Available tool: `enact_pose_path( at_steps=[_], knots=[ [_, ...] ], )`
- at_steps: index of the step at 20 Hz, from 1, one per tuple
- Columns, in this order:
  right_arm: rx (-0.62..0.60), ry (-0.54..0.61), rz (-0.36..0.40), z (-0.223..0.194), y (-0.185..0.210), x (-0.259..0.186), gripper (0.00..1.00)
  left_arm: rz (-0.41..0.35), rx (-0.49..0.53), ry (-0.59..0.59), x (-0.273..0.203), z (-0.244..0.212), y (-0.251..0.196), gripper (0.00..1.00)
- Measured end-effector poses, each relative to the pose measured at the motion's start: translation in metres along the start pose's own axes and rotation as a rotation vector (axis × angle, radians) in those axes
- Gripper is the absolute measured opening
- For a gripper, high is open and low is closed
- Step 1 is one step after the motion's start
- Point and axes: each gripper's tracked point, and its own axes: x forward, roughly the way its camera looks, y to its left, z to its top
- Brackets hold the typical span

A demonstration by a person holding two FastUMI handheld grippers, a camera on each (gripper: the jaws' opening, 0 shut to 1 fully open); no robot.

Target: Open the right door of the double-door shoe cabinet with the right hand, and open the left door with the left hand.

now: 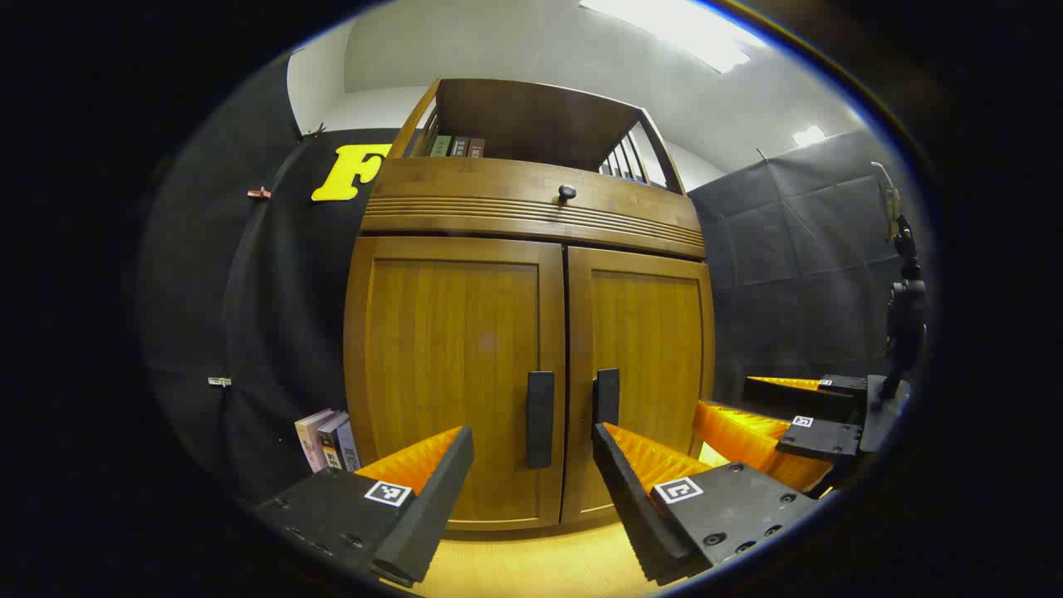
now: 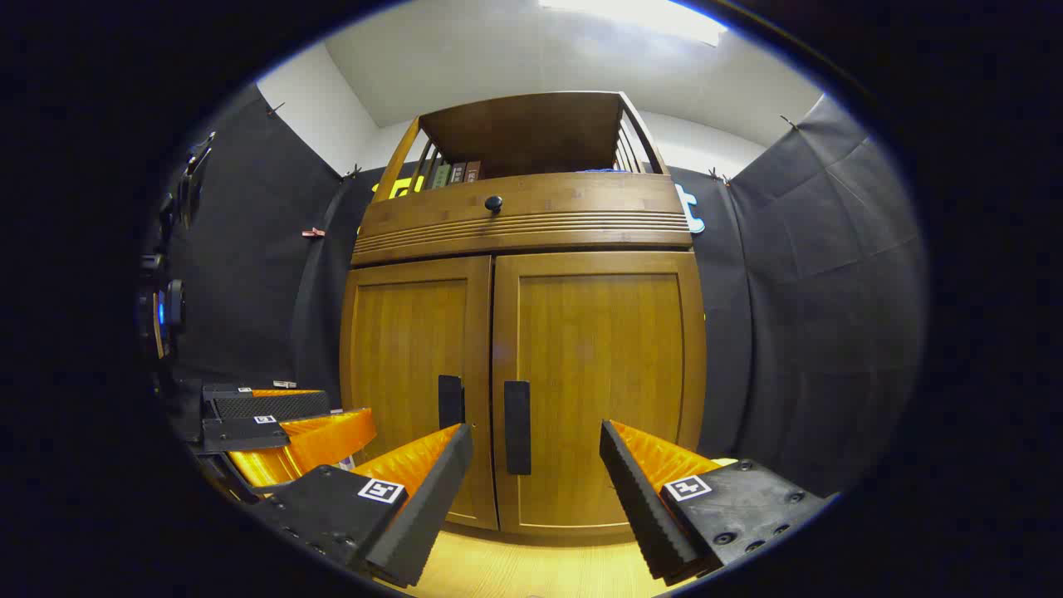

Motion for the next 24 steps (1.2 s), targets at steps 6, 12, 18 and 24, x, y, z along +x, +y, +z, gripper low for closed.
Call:
enact_pose_path(
  at_steps=[6,12,18,24],
  knots=[
    [0.008,-0.007,-0.012,0.001,0.000,0.008,0.97,0.004,-0.014,-0.033,0.004,0.009,0.005,0.90],
    [-0.008,-0.004,-0.004,0.005,0.006,0.015,0.97,-0.004,-0.014,-0.037,0.009,0.012,0.005,0.92],
    [-0.028,-0.005,-0.003,0.009,0.012,0.013,0.97,-0.005,-0.026,-0.048,0.010,0.019,0.007,0.90],
    [-0.051,-0.014,-0.013,0.011,0.016,0.015,0.99,0.006,-0.025,-0.061,0.006,0.021,0.013,0.90]
  ],
)
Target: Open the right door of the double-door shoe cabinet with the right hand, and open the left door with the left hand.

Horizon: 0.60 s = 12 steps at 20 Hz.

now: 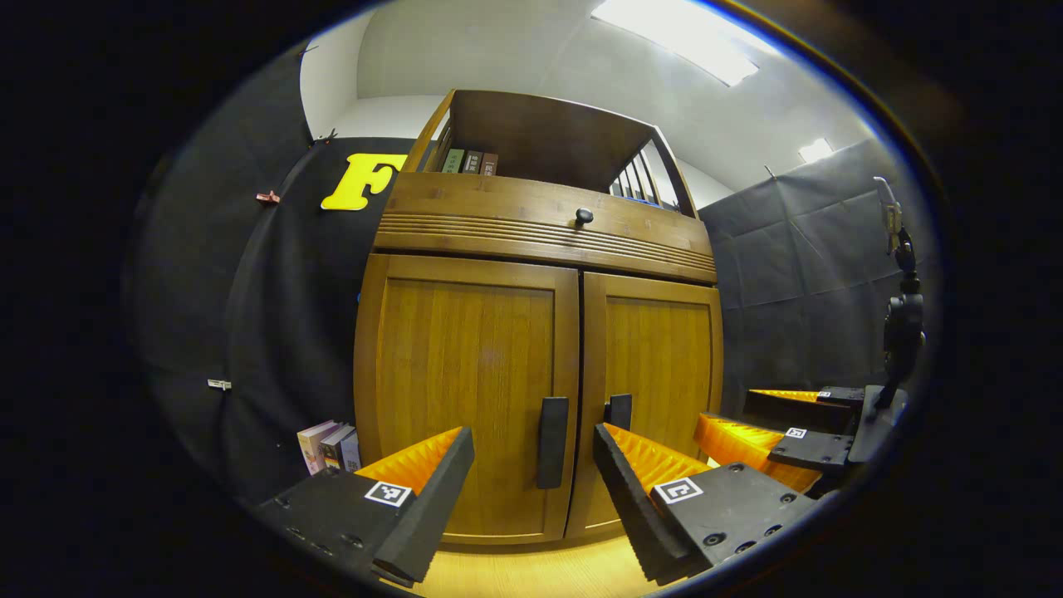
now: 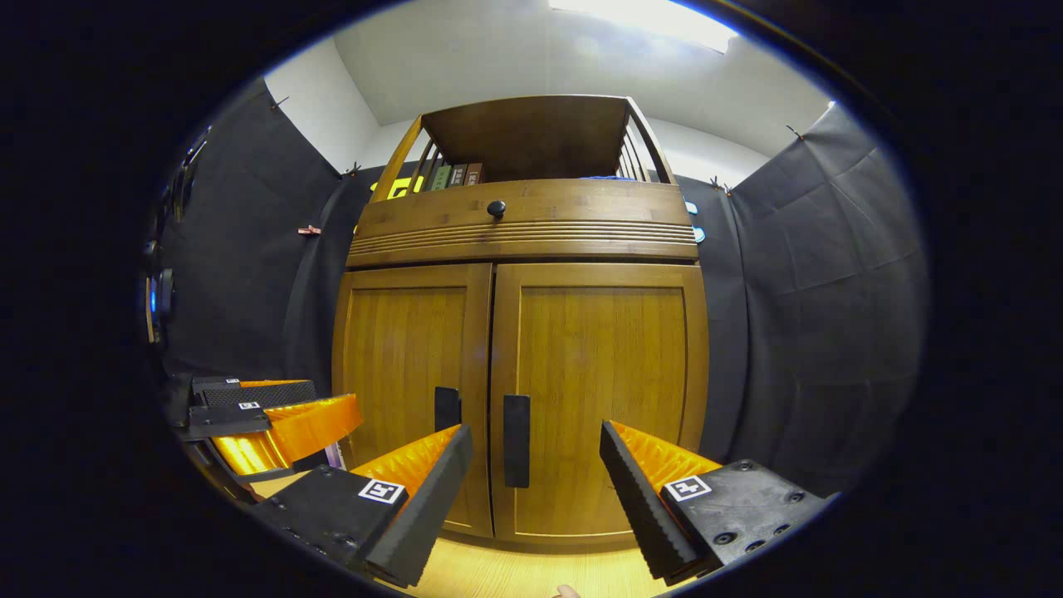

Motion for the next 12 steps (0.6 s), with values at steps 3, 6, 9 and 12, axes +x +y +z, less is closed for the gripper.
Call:
enact_pose_path(
  at_steps=[3,6,9,12],
  knots=[
    [-0.002,0.019,0.015,-0.008,0.007,0.006,0.97,-0.007,-0.006,0.004,-0.001,-0.002,0.000,0.92],
    [-0.019,0.032,0.024,-0.013,0.013,0.014,0.97,0.003,-0.003,0.005,-0.001,-0.002,0.002,0.92],
    [-0.025,0.023,0.040,-0.016,0.023,0.031,0.97,0.005,-0.002,0.010,-0.002,-0.005,0.003,0.90],
    [-0.014,0.032,0.024,-0.027,0.022,0.054,0.97,0.009,0.000,0.020,-0.002,-0.005,0.004,0.90]
  ],
)
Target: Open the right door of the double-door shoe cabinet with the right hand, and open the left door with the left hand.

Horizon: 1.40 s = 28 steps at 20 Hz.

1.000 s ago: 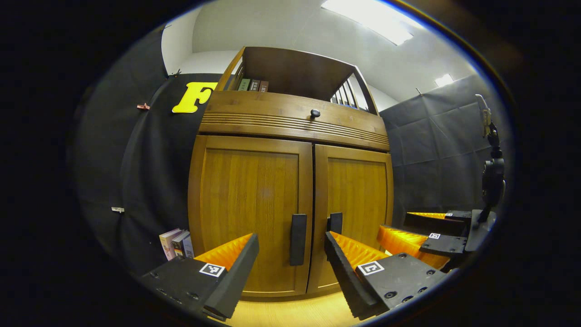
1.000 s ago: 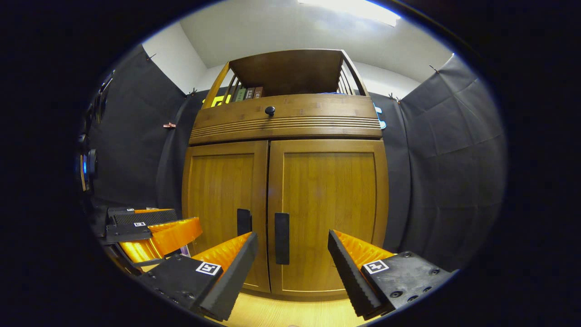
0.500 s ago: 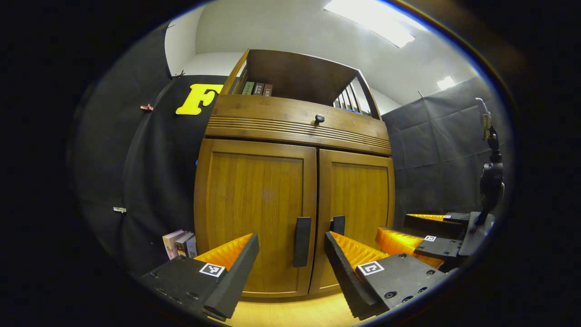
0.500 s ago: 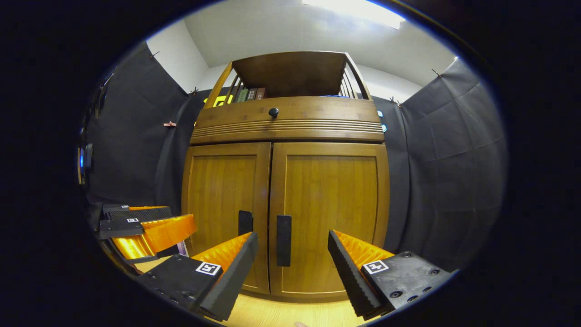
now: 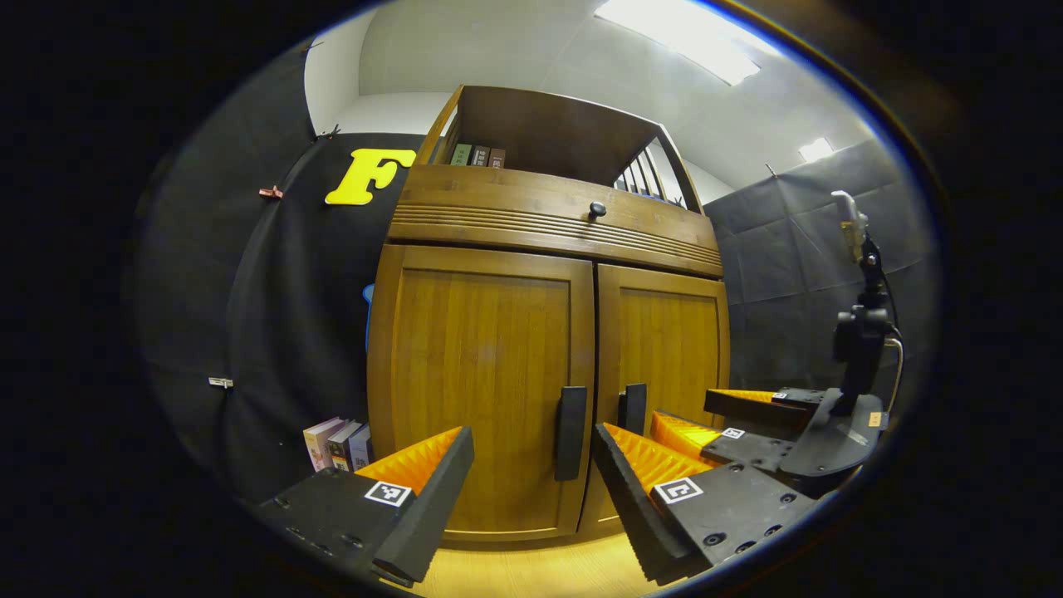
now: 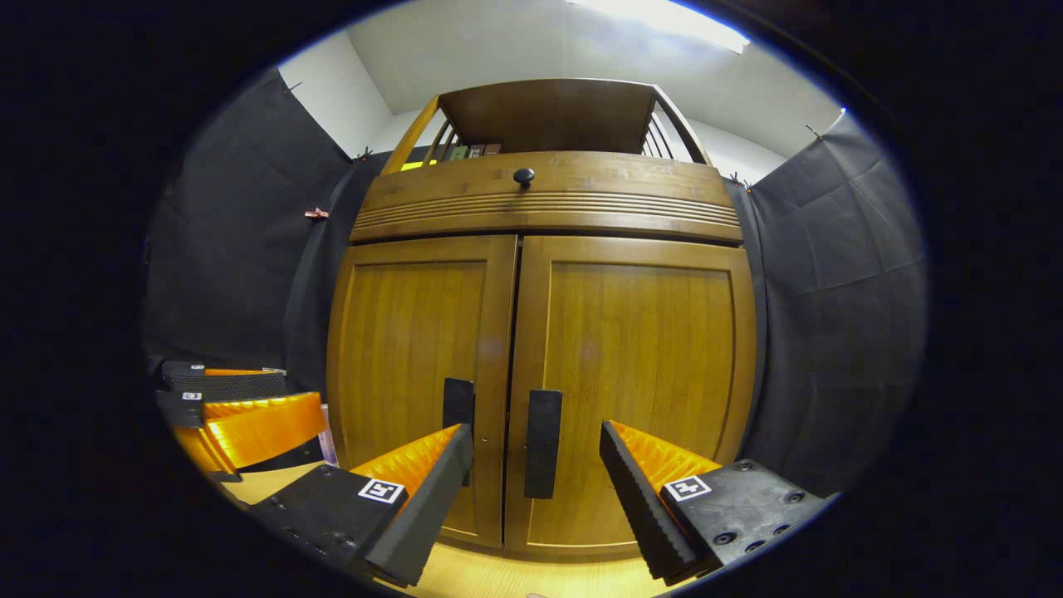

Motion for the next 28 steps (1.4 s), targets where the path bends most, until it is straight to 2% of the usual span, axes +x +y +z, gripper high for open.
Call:
enact_pose_path(
  at_steps=[4,8,14,17,19,21,23,27,28],
  knots=[
    [0.007,0.036,-0.030,-0.019,-0.005,0.022,0.97,0.023,0.011,-0.001,-0.003,0.004,0.001,0.90],
    [0.006,0.040,-0.060,-0.032,-0.010,0.041,0.99,-0.015,-0.019,-0.002,-0.002,0.003,0.001,0.90],
    [0.008,0.039,-0.103,-0.045,-0.014,0.057,0.96,-0.049,-0.016,0.033,0.000,-0.002,-0.003,0.90],
    [0.001,0.047,-0.114,-0.050,-0.014,0.067,0.89,-0.057,-0.006,0.058,0.004,-0.008,-0.004,0.90],
    [0.012,0.068,-0.125,-0.059,-0.015,0.076,0.70,-0.063,-0.010,0.075,0.005,-0.012,-0.005,0.89],
    [0.046,0.081,-0.093,-0.067,-0.007,0.081,0.54,-0.063,-0.021,0.090,0.006,-0.015,-0.005,0.90],
    [0.022,0.074,-0.105,-0.064,-0.007,0.080,0.36,-0.059,-0.032,0.100,0.005,-0.014,-0.005,0.90],
    [0.007,0.079,-0.102,-0.065,-0.008,0.079,0.18,-0.039,-0.037,0.107,0.006,-0.014,-0.002,0.90],
    [0.014,0.084,-0.096,-0.066,-0.008,0.077,0.18,-0.037,-0.037,0.107,0.005,-0.012,-0.003,0.90]
  ],
)
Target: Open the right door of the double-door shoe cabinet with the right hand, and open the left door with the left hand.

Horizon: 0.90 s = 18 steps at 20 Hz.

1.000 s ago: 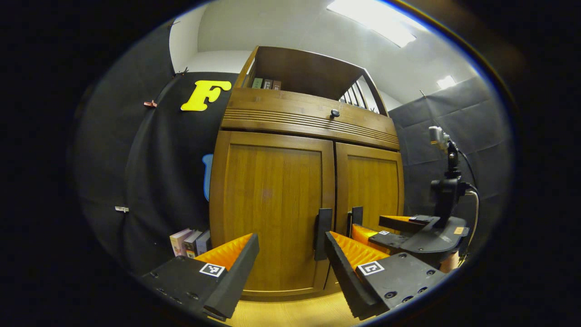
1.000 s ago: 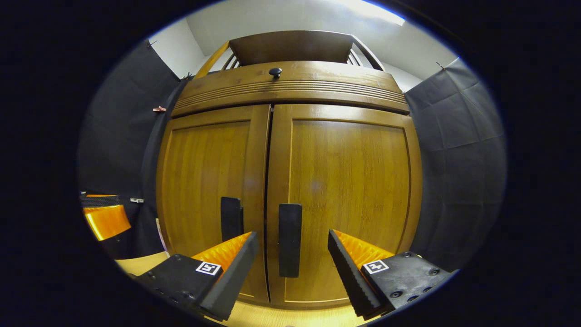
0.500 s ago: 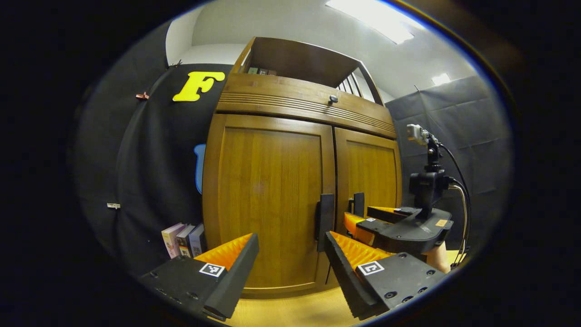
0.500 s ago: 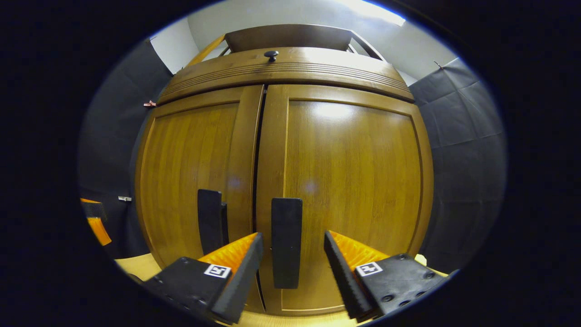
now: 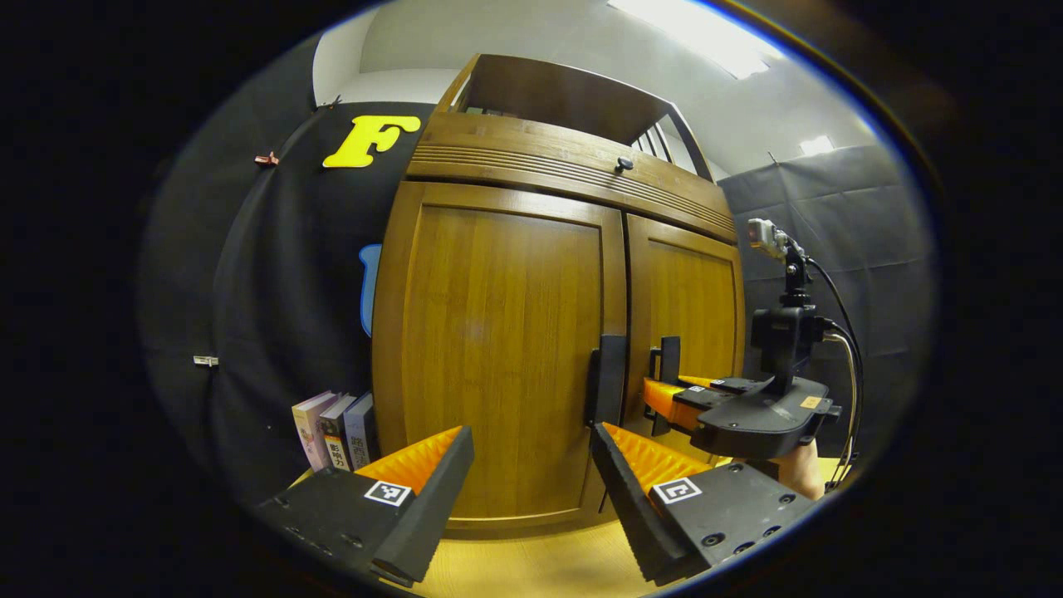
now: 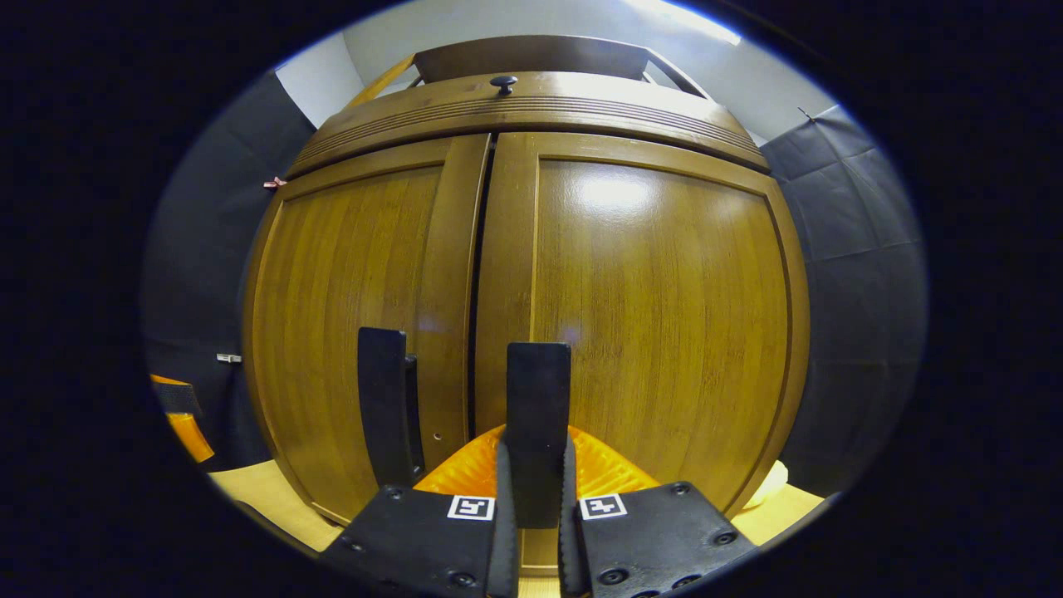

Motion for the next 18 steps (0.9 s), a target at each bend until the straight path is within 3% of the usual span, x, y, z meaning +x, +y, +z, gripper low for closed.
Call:
enact_pose_path(
  at_steps=[2,5,9,11,12,15,18],
  knots=[
    [0.002,0.006,0.009,0.001,0.000,-0.004,0.23,0.007,0.004,-0.003,-0.003,0.003,0.000,0.90],
    [0.003,0.017,0.031,0.006,0.001,-0.009,0.18,0.007,0.005,-0.012,-0.003,0.004,-0.001,0.90],
    [0.006,0.020,0.074,0.009,-0.002,-0.029,0.27,0.004,0.011,-0.009,-0.004,0.004,-0.001,0.90],
    [0.006,0.023,0.091,0.009,-0.004,-0.040,0.18,0.006,0.020,-0.007,-0.004,0.004,-0.001,0.90],
    [0.004,0.024,0.098,0.009,-0.006,-0.046,0.27,0.008,0.025,-0.006,-0.004,0.005,0.000,0.90],
    [-0.001,0.020,0.119,0.012,-0.010,-0.062,0.18,0.010,0.035,-0.013,-0.005,0.006,0.000,0.90],
    [0.005,0.020,0.139,0.014,-0.017,-0.078,0.23,0.038,0.029,-0.017,-0.005,0.007,0.004,0.90]
  ],
)
